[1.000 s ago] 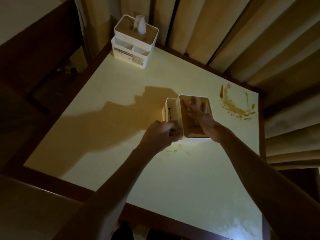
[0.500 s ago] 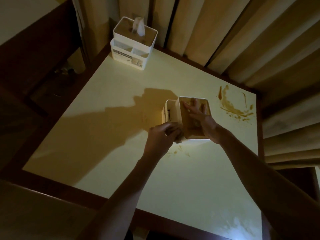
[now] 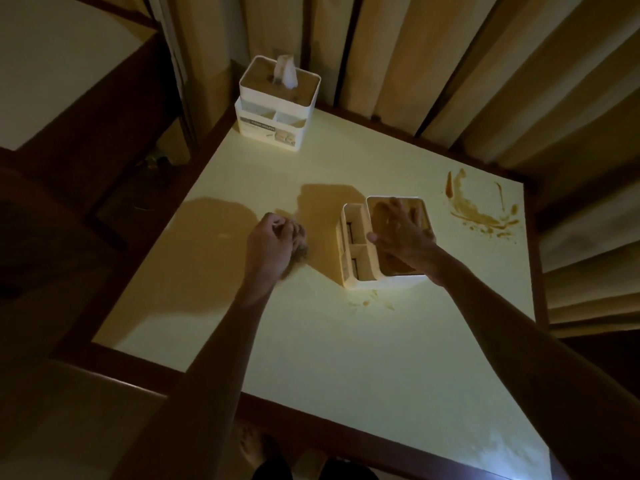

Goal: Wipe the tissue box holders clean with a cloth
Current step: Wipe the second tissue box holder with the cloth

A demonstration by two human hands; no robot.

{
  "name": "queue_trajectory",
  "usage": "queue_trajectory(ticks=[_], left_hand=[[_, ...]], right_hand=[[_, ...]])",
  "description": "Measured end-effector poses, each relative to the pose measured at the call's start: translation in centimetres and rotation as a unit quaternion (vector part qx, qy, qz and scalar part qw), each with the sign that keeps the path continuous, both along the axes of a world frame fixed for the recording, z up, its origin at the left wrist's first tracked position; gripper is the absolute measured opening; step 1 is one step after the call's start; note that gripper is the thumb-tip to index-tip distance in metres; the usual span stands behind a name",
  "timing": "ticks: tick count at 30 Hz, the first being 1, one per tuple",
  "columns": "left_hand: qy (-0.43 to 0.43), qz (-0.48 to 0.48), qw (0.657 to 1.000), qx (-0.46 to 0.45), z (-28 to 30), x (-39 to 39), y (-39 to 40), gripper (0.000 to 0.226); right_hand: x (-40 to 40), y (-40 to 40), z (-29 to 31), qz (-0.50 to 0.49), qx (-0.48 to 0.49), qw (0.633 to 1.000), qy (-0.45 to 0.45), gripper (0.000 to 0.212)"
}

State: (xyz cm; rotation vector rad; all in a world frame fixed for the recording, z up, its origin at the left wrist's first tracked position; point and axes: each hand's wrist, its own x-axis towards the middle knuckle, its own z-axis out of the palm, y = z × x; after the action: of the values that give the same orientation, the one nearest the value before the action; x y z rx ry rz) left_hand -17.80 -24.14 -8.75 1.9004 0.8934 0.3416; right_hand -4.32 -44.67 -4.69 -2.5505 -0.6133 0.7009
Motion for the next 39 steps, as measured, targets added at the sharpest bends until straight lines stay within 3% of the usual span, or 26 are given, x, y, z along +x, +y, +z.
queue_trajectory(ticks=[6,13,19,23,26,32,36,39], left_hand=[[0.131,-0.088,0.972,0.174,-0.7,-0.2,0.9,0.021],[0.191,-0.137,0.95,0.205,-0.6,0.0,0.6,0.026],[0.175,-0.139,0.941,0.253,0.8,0.8,-0.5,0.031],[0.103,-0.21,0.955,0.184,2.5,2.3,-2.3,0.045],[0.069,-0.277,0.943,0.169,3.3,3.3,-4.0,0.055],[0.07,-0.366,0.916,0.151,4.0,4.3,-6.7,0.072],[0.067,-0.4,0.901,0.156,3.8,4.5,-8.2,0.074],[0.061,-0.403,0.901,0.149,4.1,4.4,-9.1,0.072]], right_hand=[[-0.3,-0.1,-0.8,0.018,-0.059,0.997,-0.045,0.113],[-0.8,0.0,0.2,0.039,-0.088,0.994,-0.06,0.114],[-0.4,-1.8,0.9,0.137,-0.143,0.977,-0.075,0.11],[-0.8,-3.5,1.8,0.167,-0.182,0.966,-0.082,0.101],[-1.4,-5.2,2.3,0.179,-0.196,0.96,-0.094,0.1],[-2.9,-8.7,1.5,0.088,-0.088,0.986,-0.112,0.1],[-2.8,-9.8,1.2,-0.042,-0.055,0.992,-0.108,0.097],[-2.7,-10.1,0.8,-0.065,0.001,0.995,-0.08,0.095]])
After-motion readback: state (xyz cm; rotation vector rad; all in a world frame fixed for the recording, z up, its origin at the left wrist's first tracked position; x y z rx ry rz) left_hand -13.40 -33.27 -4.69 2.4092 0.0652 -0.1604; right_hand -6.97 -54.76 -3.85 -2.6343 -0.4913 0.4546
